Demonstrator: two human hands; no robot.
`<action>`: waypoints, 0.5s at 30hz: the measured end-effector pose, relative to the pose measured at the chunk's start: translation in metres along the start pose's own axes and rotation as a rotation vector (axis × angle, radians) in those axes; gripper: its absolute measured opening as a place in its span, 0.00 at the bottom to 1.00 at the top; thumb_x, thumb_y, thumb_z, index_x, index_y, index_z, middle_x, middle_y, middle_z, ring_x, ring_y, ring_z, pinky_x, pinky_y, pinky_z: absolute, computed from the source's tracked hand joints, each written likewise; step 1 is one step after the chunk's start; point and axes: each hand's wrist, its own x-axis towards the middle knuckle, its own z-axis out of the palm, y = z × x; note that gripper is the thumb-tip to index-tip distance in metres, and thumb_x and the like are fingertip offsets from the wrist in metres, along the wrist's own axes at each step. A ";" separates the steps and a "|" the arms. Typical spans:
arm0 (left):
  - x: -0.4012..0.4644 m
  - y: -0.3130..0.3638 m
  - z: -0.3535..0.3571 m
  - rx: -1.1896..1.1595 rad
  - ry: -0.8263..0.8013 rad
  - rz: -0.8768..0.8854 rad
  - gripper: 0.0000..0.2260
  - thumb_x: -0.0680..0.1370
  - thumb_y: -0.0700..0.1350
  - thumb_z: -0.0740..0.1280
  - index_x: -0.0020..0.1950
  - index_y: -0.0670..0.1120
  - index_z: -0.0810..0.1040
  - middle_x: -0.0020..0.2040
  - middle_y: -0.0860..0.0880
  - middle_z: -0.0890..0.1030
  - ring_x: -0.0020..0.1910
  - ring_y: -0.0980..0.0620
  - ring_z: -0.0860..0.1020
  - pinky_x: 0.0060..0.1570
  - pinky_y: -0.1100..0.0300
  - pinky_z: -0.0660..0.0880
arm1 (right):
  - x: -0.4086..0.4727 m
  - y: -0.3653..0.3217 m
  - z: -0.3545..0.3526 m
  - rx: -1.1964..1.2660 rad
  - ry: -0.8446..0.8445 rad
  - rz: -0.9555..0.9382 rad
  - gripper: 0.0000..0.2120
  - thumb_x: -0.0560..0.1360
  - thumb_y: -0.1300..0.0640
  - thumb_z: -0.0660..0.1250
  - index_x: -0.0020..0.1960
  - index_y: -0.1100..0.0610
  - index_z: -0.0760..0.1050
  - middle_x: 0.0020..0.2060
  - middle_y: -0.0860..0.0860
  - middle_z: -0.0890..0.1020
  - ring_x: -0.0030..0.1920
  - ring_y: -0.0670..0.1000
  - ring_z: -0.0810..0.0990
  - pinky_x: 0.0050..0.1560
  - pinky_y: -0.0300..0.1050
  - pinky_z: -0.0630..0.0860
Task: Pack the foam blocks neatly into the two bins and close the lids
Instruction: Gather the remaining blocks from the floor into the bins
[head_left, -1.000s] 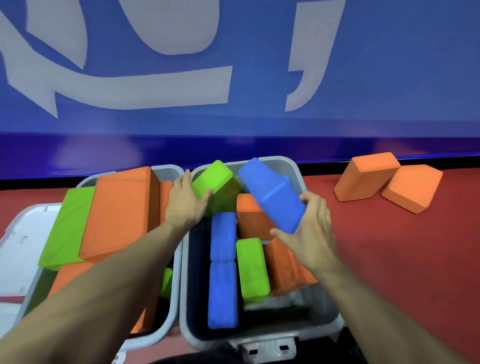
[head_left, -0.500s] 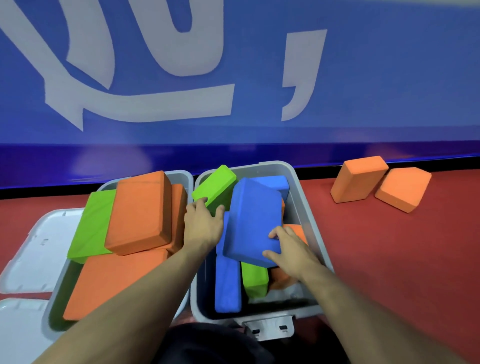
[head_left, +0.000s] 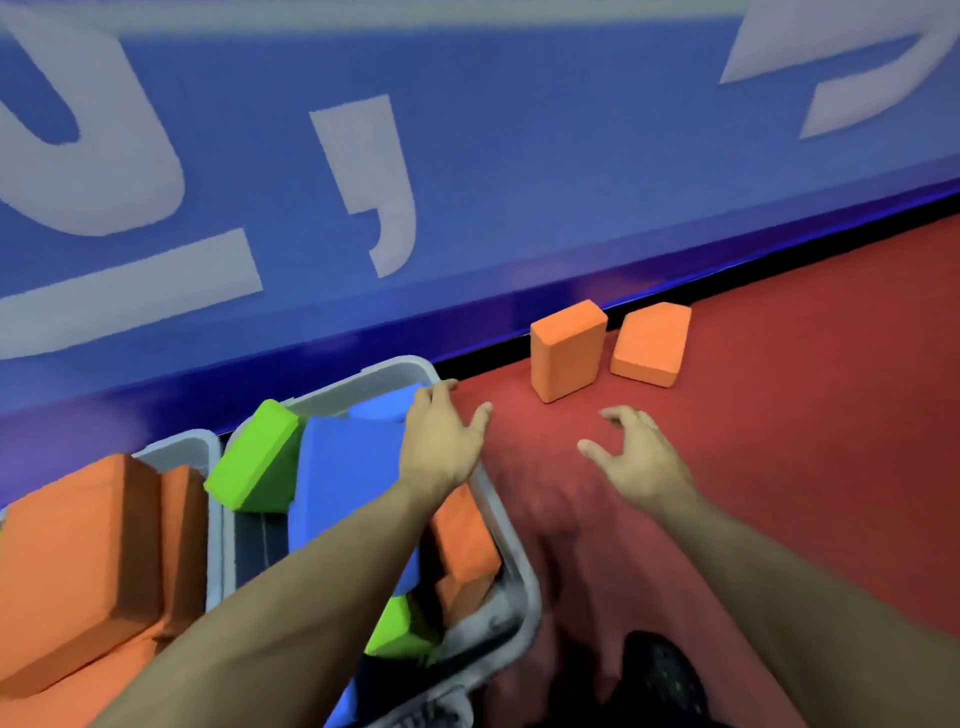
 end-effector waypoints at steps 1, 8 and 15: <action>0.012 0.011 0.015 0.017 -0.013 0.023 0.28 0.81 0.58 0.66 0.76 0.45 0.68 0.72 0.44 0.70 0.72 0.45 0.69 0.70 0.52 0.65 | 0.017 0.011 -0.009 -0.009 0.014 0.021 0.25 0.76 0.40 0.68 0.70 0.46 0.69 0.65 0.47 0.72 0.65 0.52 0.75 0.62 0.52 0.74; 0.152 0.050 0.144 0.150 -0.041 0.250 0.31 0.79 0.59 0.68 0.78 0.47 0.64 0.75 0.46 0.68 0.72 0.44 0.68 0.71 0.50 0.65 | 0.191 0.121 0.002 0.077 0.137 0.297 0.30 0.73 0.37 0.70 0.70 0.48 0.69 0.65 0.50 0.73 0.64 0.55 0.76 0.61 0.53 0.73; 0.267 0.062 0.235 0.254 0.042 0.362 0.39 0.76 0.64 0.70 0.81 0.50 0.61 0.80 0.48 0.61 0.79 0.45 0.59 0.75 0.46 0.61 | 0.325 0.204 0.024 0.247 0.213 0.528 0.37 0.71 0.38 0.73 0.74 0.51 0.66 0.67 0.57 0.74 0.66 0.59 0.75 0.66 0.53 0.72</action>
